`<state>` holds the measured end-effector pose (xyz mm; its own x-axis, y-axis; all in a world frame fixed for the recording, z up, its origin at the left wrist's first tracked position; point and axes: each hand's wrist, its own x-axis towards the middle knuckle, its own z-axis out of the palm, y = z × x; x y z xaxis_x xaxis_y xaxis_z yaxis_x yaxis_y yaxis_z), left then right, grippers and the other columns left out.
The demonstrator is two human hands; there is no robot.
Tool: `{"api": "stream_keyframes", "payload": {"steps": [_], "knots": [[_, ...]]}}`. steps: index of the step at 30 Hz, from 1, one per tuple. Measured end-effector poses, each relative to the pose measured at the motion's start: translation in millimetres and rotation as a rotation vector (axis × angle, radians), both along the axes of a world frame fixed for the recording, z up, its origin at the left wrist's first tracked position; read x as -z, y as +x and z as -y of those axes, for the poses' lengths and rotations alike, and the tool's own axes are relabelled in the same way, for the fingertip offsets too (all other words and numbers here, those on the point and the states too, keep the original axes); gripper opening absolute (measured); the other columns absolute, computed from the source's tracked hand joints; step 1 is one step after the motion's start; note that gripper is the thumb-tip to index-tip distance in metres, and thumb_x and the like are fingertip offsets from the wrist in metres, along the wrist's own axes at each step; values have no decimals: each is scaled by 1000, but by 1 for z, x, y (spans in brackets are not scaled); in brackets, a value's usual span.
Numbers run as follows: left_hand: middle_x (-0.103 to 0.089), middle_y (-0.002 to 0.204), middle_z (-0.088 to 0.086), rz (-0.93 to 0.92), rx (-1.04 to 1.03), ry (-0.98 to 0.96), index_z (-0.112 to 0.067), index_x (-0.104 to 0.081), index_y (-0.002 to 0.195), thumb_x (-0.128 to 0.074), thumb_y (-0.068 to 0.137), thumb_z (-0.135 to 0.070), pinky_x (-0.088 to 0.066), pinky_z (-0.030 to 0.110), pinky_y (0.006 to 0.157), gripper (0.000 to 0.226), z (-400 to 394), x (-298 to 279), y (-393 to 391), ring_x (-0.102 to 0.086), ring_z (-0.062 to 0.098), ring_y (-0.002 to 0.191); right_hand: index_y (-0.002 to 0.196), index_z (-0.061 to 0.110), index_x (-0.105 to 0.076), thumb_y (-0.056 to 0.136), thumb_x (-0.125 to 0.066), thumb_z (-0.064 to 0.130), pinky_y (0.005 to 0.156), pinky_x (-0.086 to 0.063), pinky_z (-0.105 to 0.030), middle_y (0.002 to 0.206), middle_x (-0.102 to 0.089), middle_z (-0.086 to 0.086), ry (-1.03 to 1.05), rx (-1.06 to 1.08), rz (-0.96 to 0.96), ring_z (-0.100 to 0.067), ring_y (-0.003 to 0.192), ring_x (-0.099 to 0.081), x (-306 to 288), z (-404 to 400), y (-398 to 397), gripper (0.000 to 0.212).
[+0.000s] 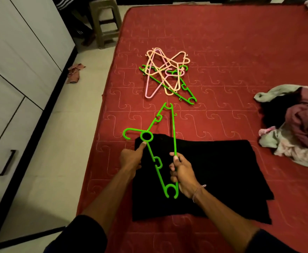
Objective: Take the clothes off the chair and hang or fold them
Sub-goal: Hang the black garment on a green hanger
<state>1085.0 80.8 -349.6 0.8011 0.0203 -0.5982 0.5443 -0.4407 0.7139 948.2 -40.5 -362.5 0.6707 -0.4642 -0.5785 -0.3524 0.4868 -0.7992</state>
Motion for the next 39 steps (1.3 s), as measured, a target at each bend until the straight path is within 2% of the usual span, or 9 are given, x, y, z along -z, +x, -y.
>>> {"api": "stream_keyframes", "payload": {"steps": [6,12,15,17,22,27,31,36,39], "knots": [[-68,82,12,-137,207,-527,-12,-64,111,-54,101,-15,-60,37,67,14,-11,-22,-37,-68,26,72,123,18,-57,109,-37,24,45,-39,-23,66,-56,-2,-136,-163,-48,-9,50,-44,3,-7,-34,25],[-67,83,15,-50,270,-481,-9,-62,114,-53,101,-7,-58,35,62,16,-36,-19,-46,-72,29,74,125,20,-61,102,-54,30,69,-50,-27,84,-69,-1,-664,-364,-180,-10,72,-64,6,-21,-56,26],[-67,85,13,-25,288,-466,-12,-63,120,-55,100,-8,-59,38,66,22,-54,-14,-50,-71,30,77,129,18,-54,98,-59,34,83,-46,-27,110,-58,-1,-948,-342,-238,-15,99,-57,3,-36,-56,36],[-67,82,11,-19,278,-466,-13,-63,120,-54,100,-7,-61,42,70,22,-66,-11,-52,-70,29,75,122,16,-55,97,-61,29,85,-48,-29,112,-52,1,-1035,-356,-156,-14,99,-54,0,-47,-46,28],[-66,85,13,-29,223,-451,-14,-64,119,-54,100,-6,-60,35,61,22,-89,0,-61,-69,25,70,97,10,-61,88,-70,14,82,-51,-43,96,-62,-8,-980,-440,-62,-25,88,-61,6,-76,8,14],[-70,95,8,-35,132,-458,-16,-65,113,-55,100,-6,-59,34,64,20,-102,11,-67,-68,18,80,105,10,-56,80,-83,32,78,-50,-34,108,-62,-12,-842,-510,-305,-30,101,-63,13,-93,46,43],[-72,110,9,-61,81,-456,-21,-69,114,-58,99,-9,-61,46,76,23,-110,24,-67,-70,23,99,117,2,-53,80,-80,45,82,-52,-38,116,-59,-16,-980,-635,-432,-34,108,-62,17,-104,54,63],[-71,112,9,-77,39,-477,-20,-69,116,-59,97,-9,-58,56,82,24,-111,26,-63,-68,27,104,107,1,-61,93,-59,14,82,-54,-41,113,-63,-18,-1061,-703,-438,-38,105,-65,3,-106,61,19],[-70,106,9,-79,25,-491,-16,-68,119,-60,97,-8,-60,53,78,25,-108,23,-62,-70,28,96,103,4,-60,94,-53,14,78,-49,-39,112,-64,-17,-985,-646,-464,-38,104,-64,-9,-102,60,15]]}}
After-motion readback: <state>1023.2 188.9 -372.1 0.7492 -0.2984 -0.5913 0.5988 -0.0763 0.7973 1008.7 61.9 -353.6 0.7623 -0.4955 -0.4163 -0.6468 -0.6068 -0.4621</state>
